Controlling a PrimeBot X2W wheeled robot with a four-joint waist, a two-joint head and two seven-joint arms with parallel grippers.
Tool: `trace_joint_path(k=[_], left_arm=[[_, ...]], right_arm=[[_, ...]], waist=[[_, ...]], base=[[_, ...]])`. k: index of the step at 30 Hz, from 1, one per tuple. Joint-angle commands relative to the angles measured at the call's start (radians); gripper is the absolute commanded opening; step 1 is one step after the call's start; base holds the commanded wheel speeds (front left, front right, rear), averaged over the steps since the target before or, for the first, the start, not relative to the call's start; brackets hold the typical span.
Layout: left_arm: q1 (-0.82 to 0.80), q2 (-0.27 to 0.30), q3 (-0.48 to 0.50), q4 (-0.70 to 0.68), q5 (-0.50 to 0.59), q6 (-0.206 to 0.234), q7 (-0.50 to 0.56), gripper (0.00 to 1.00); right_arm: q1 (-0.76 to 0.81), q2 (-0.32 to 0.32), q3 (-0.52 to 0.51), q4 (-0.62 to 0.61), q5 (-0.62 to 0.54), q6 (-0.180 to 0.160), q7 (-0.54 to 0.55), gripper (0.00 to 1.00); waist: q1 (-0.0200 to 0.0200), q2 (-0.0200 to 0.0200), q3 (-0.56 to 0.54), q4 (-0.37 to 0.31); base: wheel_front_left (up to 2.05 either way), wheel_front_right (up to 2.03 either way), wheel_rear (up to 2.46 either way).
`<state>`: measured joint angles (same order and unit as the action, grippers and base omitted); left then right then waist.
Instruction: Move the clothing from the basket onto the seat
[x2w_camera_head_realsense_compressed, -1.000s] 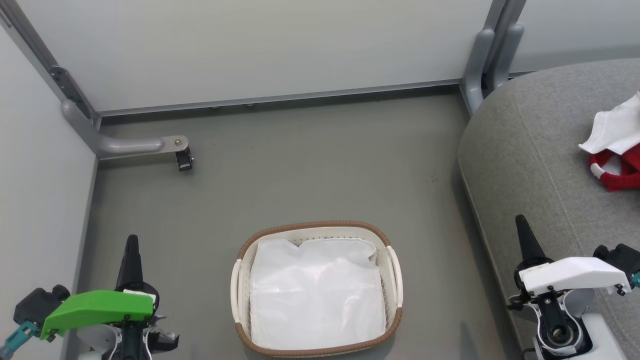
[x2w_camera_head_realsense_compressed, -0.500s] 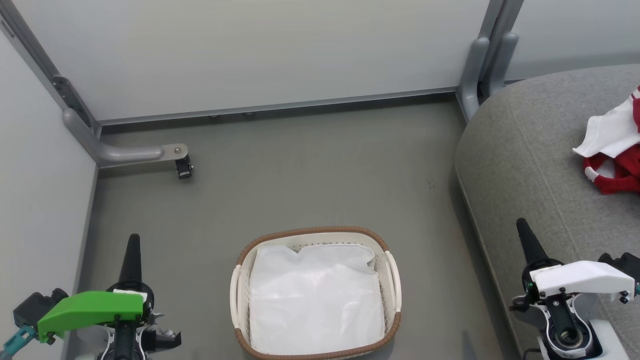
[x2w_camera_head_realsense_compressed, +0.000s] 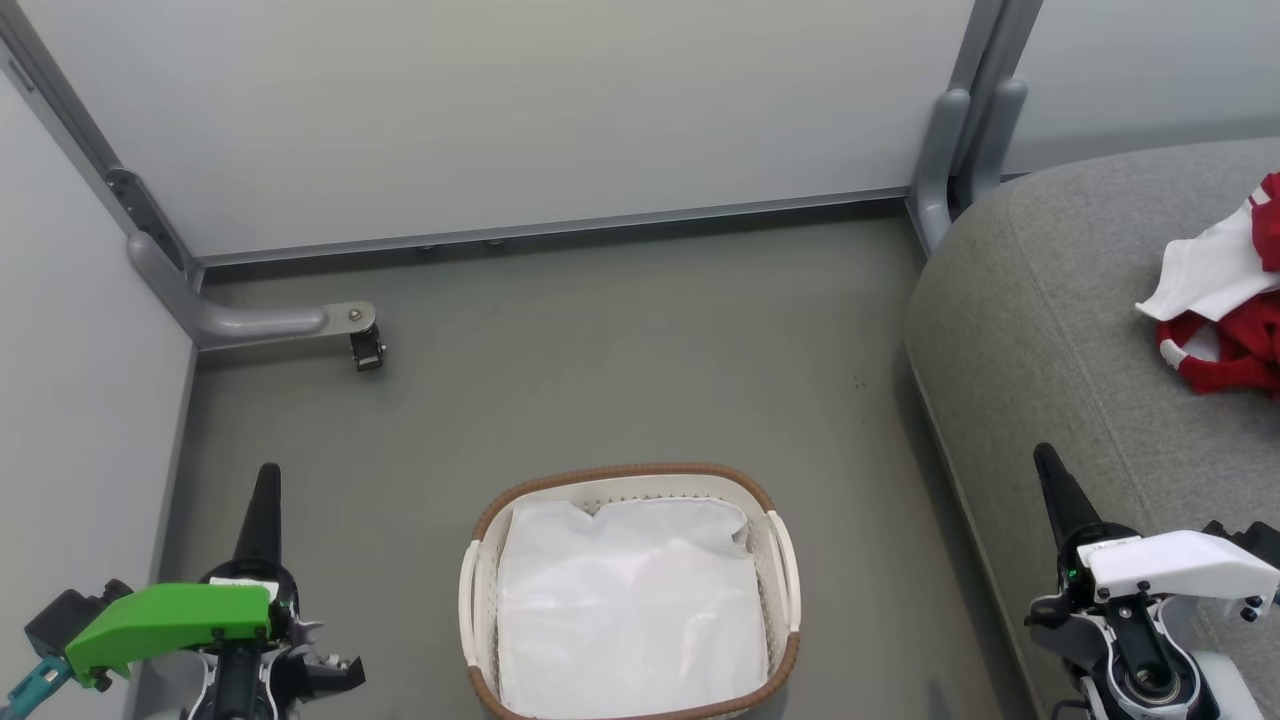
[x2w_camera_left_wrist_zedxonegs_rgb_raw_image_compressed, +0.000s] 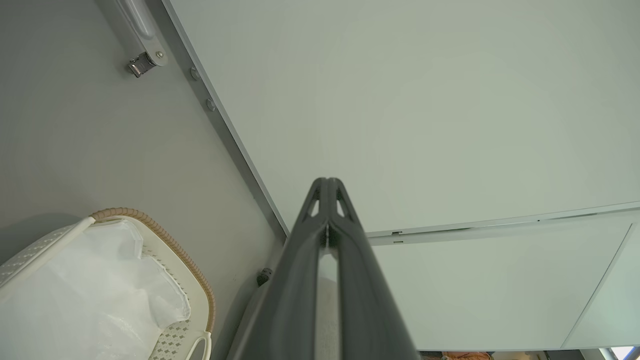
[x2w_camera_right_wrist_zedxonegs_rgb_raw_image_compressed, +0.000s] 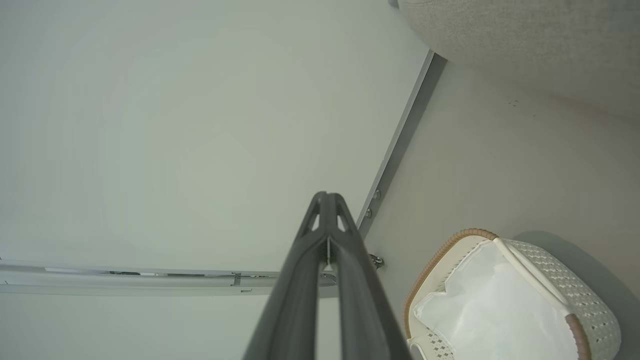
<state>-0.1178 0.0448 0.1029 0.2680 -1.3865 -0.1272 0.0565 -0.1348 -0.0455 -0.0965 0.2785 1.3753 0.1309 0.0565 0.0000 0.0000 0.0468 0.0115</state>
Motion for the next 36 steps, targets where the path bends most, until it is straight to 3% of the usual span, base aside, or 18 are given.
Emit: trace_joint_path(k=[1,29,36], left_arm=[[0.012,0.007,0.006,-0.007,-0.024,-0.005,0.006,0.00],[0.016,0.009,0.013,-0.025,-0.224,-0.006,0.058,0.00],[0.016,0.009,0.013,-0.024,-0.228,-0.006,0.062,0.00]], right_arm=[[0.005,-0.006,-0.005,-0.012,0.024,0.000,0.007,0.00],[0.031,-0.007,-0.019,-0.036,0.232,0.000,0.060,0.00],[0.033,-0.007,-0.019,-0.037,0.239,0.000,0.061,0.00]], waist=[[0.0000,0.0000,-0.002,-0.001],[0.0000,0.0000,-0.041,-0.011],[0.0000,0.0000,-0.044,-0.011]], base=[[0.00,0.00,0.00],[0.00,0.00,0.00],[0.00,0.00,0.00]])
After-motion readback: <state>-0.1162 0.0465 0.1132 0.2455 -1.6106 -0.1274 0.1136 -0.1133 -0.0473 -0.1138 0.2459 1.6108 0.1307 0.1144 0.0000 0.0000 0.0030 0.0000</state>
